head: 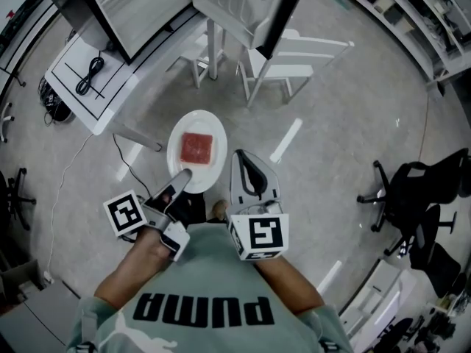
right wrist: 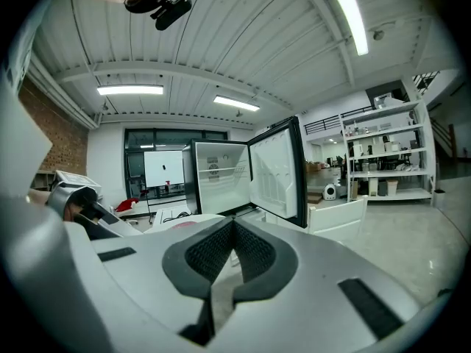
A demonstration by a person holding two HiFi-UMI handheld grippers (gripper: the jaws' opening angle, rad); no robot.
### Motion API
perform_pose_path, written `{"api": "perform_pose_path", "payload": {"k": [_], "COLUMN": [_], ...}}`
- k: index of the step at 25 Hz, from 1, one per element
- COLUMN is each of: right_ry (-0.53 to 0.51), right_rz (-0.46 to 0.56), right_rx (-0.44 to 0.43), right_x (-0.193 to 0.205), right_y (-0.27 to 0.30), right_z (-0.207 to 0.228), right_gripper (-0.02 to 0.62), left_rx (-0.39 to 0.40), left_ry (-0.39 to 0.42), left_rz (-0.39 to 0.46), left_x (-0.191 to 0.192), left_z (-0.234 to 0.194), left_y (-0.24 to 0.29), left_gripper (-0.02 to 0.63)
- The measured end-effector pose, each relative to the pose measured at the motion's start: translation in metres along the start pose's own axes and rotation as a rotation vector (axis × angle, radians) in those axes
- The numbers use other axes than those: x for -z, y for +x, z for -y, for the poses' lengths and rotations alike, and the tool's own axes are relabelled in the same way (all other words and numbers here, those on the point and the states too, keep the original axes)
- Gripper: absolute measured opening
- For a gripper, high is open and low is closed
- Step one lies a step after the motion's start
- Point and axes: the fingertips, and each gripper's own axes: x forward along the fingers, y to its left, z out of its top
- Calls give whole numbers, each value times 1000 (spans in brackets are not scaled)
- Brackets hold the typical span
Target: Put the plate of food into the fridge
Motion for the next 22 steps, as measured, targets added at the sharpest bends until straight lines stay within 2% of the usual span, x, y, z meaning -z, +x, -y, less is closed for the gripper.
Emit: {"api": "perform_pose_path", "payload": {"k": [15, 22], "right_ry": [-34, -30], "right_rz": [-68, -47], "right_rx": [18, 41], "right_x": [-17, -34], "right_y": [120, 172], "right_z": [9, -3], "right_gripper": [5, 5], "left_rx": [16, 25], "left_ry": [-7, -7], "left_rz": [-16, -23], "left_x": [-121, -175], "left_z": [12, 15], "left_y": [66, 80], "left_gripper": [38, 38]}}
